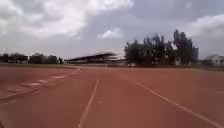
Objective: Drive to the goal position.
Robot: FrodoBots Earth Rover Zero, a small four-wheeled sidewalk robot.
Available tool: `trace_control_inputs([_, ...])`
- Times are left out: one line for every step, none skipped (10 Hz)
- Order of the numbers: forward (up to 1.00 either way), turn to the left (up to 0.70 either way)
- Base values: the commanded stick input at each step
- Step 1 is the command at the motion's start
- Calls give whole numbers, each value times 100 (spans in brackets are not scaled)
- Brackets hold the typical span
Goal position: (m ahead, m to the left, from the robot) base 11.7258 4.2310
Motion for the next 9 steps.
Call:
trace_control_inputs([45, 0])
trace_control_inputs([45, 0])
trace_control_inputs([45, 0])
trace_control_inputs([45, 0])
trace_control_inputs([45, 0])
trace_control_inputs([45, 0])
trace_control_inputs([45, 0])
trace_control_inputs([45, 0])
trace_control_inputs([45, 0])
